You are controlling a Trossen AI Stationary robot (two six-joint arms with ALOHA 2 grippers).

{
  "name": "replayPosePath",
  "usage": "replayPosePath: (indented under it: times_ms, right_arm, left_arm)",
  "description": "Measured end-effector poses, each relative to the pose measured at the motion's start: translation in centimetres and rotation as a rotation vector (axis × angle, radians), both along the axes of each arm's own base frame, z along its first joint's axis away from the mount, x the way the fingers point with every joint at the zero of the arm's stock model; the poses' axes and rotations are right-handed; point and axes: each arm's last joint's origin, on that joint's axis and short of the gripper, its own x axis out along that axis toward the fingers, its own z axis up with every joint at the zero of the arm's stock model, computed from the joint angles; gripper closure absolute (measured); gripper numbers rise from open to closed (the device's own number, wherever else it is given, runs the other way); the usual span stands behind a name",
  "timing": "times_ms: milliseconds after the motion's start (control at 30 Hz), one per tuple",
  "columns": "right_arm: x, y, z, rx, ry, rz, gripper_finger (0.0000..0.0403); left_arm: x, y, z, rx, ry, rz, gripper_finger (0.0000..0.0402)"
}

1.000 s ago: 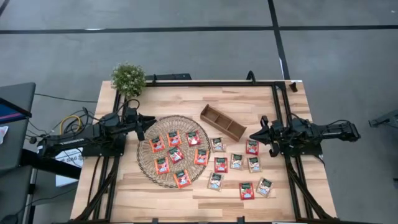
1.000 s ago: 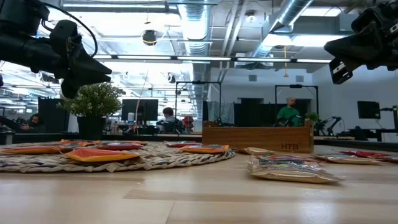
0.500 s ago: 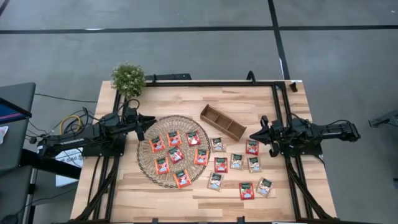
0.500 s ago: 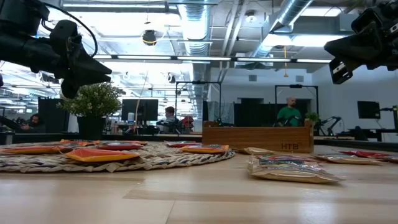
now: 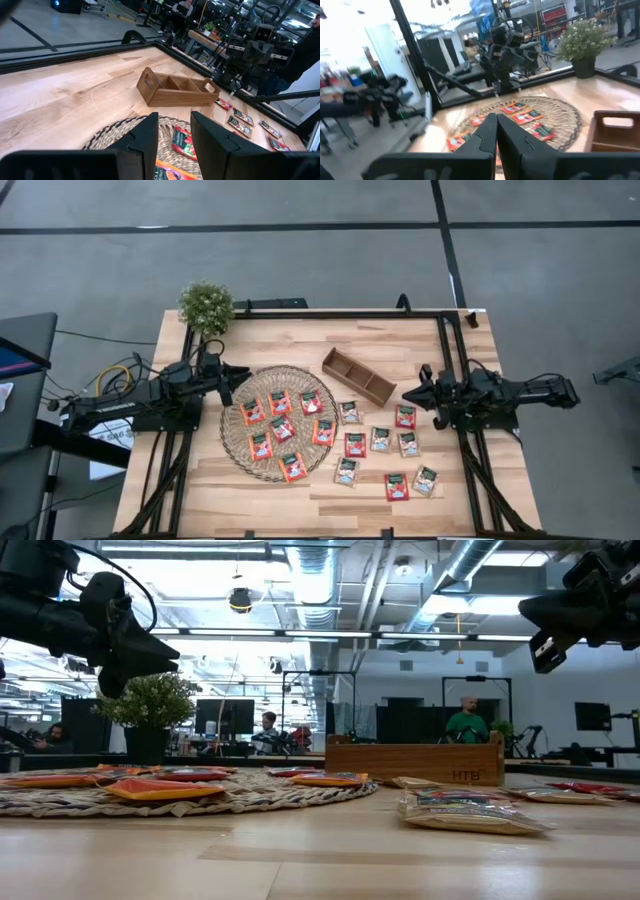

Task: Pick & Place Tea
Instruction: Put the red tea bag into the right section of the wooden organizer

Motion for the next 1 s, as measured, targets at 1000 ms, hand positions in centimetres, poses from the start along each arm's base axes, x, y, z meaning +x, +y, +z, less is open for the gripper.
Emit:
replayPosePath:
  times_ms: [1000]
  right_arm:
    - [-1.6, 0.4, 7.8, 0.238, 1.056, -0.101, 0.0400]
  left_arm:
    - [0.0, 0.0, 0.0, -0.001, -0.001, 0.000, 0.0296]
